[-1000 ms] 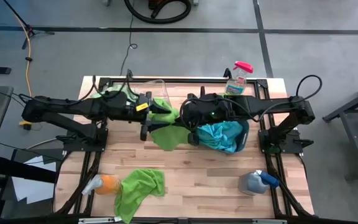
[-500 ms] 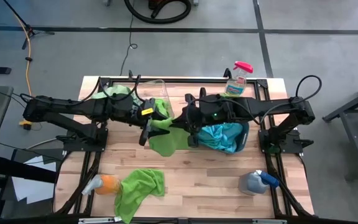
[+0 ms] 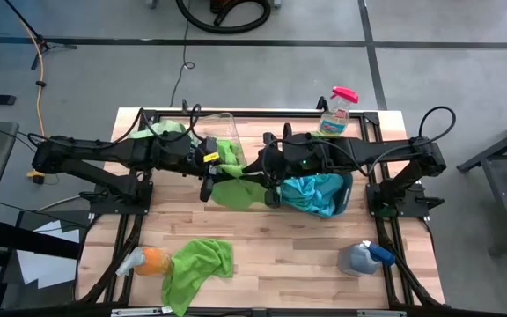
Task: Sort microfiber towel by color & place in baskets
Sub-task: Put the green towel into the transparent bin
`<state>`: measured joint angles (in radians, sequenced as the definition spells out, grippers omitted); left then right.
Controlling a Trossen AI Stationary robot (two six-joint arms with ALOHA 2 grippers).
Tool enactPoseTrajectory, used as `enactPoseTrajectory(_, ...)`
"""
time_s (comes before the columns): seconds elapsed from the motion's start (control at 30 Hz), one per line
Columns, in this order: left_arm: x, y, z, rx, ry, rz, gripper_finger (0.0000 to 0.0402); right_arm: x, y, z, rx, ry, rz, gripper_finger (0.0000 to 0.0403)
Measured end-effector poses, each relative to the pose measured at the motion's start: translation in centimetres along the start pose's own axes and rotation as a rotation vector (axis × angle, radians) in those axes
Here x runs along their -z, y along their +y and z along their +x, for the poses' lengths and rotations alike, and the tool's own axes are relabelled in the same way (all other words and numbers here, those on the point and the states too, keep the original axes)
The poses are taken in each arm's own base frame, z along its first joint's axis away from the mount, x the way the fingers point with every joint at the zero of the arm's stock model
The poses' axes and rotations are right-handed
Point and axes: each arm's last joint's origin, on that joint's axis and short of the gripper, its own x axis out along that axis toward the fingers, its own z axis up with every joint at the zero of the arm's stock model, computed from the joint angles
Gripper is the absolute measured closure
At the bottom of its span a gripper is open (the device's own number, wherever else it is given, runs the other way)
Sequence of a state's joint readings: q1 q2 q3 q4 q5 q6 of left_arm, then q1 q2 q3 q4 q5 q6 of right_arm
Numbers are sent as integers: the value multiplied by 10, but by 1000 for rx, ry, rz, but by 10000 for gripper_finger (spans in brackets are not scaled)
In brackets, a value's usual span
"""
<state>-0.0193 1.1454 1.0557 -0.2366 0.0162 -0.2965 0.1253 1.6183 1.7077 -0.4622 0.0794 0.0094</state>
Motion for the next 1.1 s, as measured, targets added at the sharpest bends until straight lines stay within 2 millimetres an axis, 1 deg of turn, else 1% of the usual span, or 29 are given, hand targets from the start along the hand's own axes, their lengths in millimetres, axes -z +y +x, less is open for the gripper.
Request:
enactPoseTrajectory(0.07, 3, 4, -4, -26, 39, -10, 387, 1, -1, -3, 28, 20, 12, 318)
enactPoseTrajectory(0.13, 5, 7, -12, -61, 66, -13, 394, 2, -3, -13, 73, 48, 11, 290)
enactPoseTrajectory(0.27, 6, 13, -40, -187, 73, -5, 398, 1, -6, -39, 182, 88, 21, 236)
enactPoseTrajectory(0.37, 5, 18, -65, -341, 27, 7, 399, 0, -10, -61, 234, 109, 56, 207)
enactPoseTrajectory(0.47, 4, 25, -85, -503, -22, 15, 400, 2, -13, -78, 286, 129, 89, 192)
enactPoseTrajectory(0.57, -1, 34, -99, -599, -72, 14, 400, 4, -15, -92, 351, 148, 114, 190)
enactPoseTrajectory(0.63, -13, 41, -107, -628, -86, -7, 401, 4, -17, -101, 385, 152, 124, 192)
enactPoseTrajectory(0.7, -24, 49, -112, -654, -48, 10, 401, 4, -18, -106, 409, 149, 135, 192)
enactPoseTrajectory(0.77, -35, 58, -112, -679, 15, 38, 401, 4, -19, -109, 415, 146, 135, 192)
enactPoseTrajectory(0.87, -47, 79, -100, -712, 176, 85, 401, 4, -19, -110, 415, 144, 134, 192)
enactPoseTrajectory(0.97, -50, 104, -79, -731, 352, 117, 401, 4, -19, -110, 415, 145, 134, 192)
enactPoseTrajectory(1.03, -50, 120, -62, -737, 419, 135, 401, 5, -19, -110, 417, 147, 137, 192)
enactPoseTrajectory(1.1, -45, 135, -44, -735, 493, 143, 401, 5, -19, -109, 424, 148, 141, 192)
